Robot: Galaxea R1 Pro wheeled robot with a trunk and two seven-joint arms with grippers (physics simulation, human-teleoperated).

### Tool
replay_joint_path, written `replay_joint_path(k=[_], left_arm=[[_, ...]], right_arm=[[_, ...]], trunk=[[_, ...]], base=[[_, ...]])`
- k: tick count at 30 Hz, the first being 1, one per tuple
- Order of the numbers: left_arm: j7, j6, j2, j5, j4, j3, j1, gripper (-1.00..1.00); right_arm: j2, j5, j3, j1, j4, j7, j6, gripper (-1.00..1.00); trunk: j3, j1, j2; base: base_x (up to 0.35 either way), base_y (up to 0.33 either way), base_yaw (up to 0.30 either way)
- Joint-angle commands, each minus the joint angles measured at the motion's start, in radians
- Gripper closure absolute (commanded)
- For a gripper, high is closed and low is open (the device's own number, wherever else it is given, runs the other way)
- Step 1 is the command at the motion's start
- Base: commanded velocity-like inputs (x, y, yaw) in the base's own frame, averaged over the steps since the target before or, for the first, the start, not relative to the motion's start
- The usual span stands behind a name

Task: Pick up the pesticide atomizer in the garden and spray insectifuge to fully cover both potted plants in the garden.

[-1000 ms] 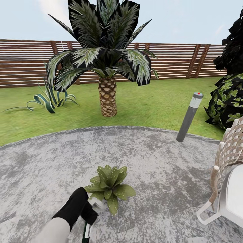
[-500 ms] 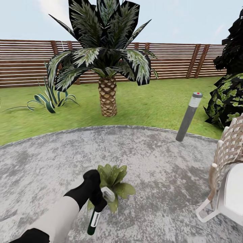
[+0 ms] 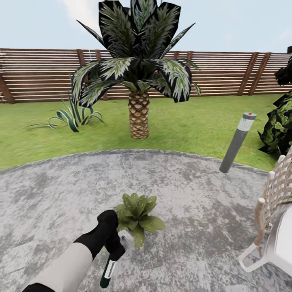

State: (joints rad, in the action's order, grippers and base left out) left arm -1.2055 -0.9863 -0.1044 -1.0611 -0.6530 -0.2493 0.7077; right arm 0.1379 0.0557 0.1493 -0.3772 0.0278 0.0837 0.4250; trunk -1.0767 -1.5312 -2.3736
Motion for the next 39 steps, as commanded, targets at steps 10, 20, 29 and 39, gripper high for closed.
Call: replay_joint_path(k=[10, 20, 29, 39], left_arm=[[0.358, 0.614, 0.007, 0.082, 0.004, 0.333, -0.257, 1.00], [0.370, 0.627, 0.009, 0.138, -0.017, 0.408, -0.264, 1.00], [0.367, 0.672, 0.009, 0.154, -0.018, 0.406, -0.248, 1.00], [0.356, 0.980, 0.011, 0.142, 0.025, 0.397, -0.245, 1.00]], right_arm=[[0.000, 0.005, 0.010, 0.000, 0.000, 0.004, 0.003, -1.00], [-0.022, 0.042, -0.023, -0.016, 0.013, 0.040, 0.021, -1.00], [-0.028, 0.016, 0.005, -0.022, 0.063, 0.015, 0.023, -1.00], [-0.016, -0.374, 0.110, -0.023, 0.356, -0.266, 0.021, -1.00]], trunk=[[-0.001, 0.000, 0.000], [-0.001, 0.000, 0.000], [-0.001, 0.000, 0.000], [-0.001, 0.000, 0.000]], base=[[0.000, 0.000, 0.169], [0.000, -0.008, 0.000], [0.000, 0.000, 0.000], [0.000, 0.000, 0.000]])
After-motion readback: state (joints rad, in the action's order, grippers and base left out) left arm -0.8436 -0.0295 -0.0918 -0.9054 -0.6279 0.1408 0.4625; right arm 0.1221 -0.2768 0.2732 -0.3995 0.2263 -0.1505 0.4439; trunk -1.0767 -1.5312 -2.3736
